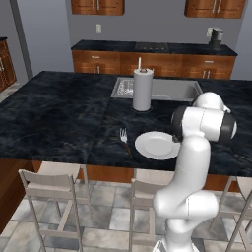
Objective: Take the fork and place it on the left side of the plate. Then take the spoon and place it on the right side of the plate. Make sure they're directly next to the plate.
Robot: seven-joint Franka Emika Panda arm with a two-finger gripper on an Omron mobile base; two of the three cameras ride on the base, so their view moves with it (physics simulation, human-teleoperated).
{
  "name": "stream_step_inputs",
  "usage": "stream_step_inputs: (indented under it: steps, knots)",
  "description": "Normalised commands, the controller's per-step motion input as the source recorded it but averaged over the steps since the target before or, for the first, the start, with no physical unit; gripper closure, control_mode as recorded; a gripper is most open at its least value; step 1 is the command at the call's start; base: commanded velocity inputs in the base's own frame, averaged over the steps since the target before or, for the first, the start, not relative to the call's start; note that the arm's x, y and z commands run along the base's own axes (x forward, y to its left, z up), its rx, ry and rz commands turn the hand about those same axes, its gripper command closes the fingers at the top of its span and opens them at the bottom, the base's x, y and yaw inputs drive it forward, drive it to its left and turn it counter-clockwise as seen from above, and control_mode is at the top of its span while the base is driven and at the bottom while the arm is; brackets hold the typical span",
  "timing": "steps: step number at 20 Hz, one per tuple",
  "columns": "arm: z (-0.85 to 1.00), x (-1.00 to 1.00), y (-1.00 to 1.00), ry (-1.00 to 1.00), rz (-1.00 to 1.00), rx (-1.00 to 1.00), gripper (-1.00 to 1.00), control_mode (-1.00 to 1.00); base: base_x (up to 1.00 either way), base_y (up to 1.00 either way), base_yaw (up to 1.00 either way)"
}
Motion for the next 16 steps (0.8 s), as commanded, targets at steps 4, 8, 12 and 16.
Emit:
stream_step_inputs:
  steps: [4, 8, 12, 16]
  knots:
    - [0.17, -0.56, -0.31, -0.11, -0.03, 0.01, -1.00, -1.00, 0.00, 0.00, 0.00]
    - [0.25, -0.69, -0.30, -0.18, -0.25, 0.00, -1.00, -1.00, 0.00, 0.00, 0.00]
    - [0.31, -0.78, 0.03, -0.27, -0.33, -0.08, -1.00, -1.00, 0.00, 0.00, 0.00]
    - [0.34, -0.59, 0.73, -0.22, -0.18, -0.33, -1.00, -1.00, 0.00, 0.00, 0.00]
